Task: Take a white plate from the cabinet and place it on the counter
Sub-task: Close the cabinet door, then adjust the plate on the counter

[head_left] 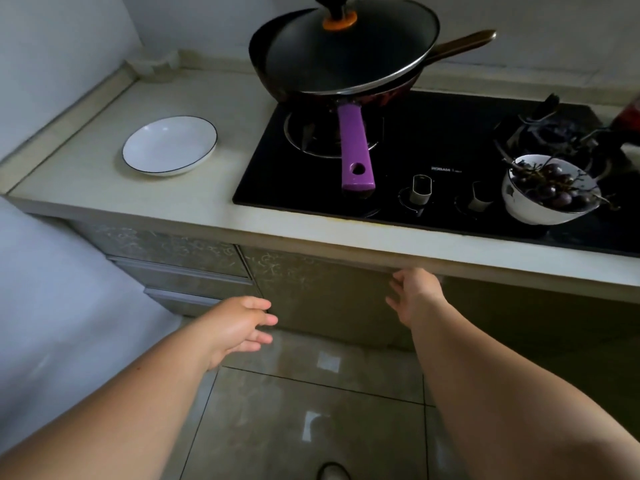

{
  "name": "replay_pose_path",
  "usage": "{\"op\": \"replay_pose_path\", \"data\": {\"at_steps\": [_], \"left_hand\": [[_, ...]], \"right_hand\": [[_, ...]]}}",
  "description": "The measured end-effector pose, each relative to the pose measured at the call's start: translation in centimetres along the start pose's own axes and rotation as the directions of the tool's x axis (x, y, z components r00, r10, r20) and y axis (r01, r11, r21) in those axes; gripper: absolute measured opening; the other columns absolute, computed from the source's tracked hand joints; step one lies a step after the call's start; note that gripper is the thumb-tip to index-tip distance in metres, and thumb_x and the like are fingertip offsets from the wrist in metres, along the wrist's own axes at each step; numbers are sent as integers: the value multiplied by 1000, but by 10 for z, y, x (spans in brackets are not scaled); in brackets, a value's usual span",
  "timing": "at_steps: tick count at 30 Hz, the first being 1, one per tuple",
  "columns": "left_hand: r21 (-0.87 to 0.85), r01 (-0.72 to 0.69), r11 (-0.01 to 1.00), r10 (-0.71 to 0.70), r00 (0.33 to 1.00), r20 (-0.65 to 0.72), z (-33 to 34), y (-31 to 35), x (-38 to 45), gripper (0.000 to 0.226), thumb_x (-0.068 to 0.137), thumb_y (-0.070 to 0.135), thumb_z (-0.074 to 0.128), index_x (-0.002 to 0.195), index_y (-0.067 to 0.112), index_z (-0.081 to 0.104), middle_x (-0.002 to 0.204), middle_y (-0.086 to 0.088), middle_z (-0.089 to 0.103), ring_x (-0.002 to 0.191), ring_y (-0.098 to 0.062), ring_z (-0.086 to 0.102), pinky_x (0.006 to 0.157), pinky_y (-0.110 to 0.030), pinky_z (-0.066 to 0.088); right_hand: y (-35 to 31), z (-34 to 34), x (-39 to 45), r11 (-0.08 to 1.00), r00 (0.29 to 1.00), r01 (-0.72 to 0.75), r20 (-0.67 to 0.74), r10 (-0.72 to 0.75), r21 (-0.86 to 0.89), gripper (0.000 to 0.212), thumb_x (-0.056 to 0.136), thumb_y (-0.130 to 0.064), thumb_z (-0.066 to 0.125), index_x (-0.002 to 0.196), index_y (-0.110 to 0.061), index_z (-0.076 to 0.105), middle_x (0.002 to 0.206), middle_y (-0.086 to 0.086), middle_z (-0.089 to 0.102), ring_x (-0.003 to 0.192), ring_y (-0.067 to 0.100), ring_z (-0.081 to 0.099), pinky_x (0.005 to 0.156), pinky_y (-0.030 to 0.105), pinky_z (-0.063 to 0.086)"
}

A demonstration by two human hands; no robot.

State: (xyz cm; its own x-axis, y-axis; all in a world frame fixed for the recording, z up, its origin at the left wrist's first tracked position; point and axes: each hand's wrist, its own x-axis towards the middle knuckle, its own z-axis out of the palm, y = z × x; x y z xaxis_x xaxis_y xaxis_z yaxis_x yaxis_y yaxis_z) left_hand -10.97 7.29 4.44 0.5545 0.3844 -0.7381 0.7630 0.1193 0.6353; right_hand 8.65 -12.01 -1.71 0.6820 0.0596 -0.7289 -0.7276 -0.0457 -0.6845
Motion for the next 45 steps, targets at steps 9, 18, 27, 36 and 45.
{"op": "replay_pose_path", "data": {"at_steps": [9,18,27,36,45], "left_hand": [[-104,-129,986,114,983,-147,-64,26,-33,37,92,10,46,129,11,48,118,-10,63,97,-30,64,85,-37,51],[-205,-240,949,181,945,-271,-184,51,7,36,90,10,50,126,12,50,116,-9,64,93,-26,65,77,-33,52],[-143,-275,951,219,923,-317,-320,107,114,13,86,10,45,91,15,56,107,-13,57,76,-24,63,67,-33,55],[42,-232,972,236,952,-195,-356,147,187,25,79,9,45,95,10,64,86,-12,62,68,-27,60,66,-35,58],[43,-226,973,230,949,-214,-355,161,217,29,79,3,35,73,22,56,85,-7,64,77,-30,65,61,-37,58]], "right_hand": [[-12,73,-74,889,965,140,260,-25,-437,18,93,-18,47,93,-8,62,93,9,70,77,21,68,65,32,50],[-55,211,-107,844,870,344,478,-123,-410,11,90,-14,51,94,-10,60,88,9,65,64,19,63,57,29,45],[-78,347,-70,852,949,295,236,-209,-433,13,89,-15,48,92,-11,60,75,4,62,64,21,61,64,32,48],[-85,400,-49,782,963,264,109,-246,-565,41,89,-17,46,130,-17,46,77,6,59,49,16,59,41,22,50],[-92,418,-22,686,940,307,97,-327,-660,36,79,-9,34,101,-18,62,71,5,65,59,22,61,47,22,45]]}}
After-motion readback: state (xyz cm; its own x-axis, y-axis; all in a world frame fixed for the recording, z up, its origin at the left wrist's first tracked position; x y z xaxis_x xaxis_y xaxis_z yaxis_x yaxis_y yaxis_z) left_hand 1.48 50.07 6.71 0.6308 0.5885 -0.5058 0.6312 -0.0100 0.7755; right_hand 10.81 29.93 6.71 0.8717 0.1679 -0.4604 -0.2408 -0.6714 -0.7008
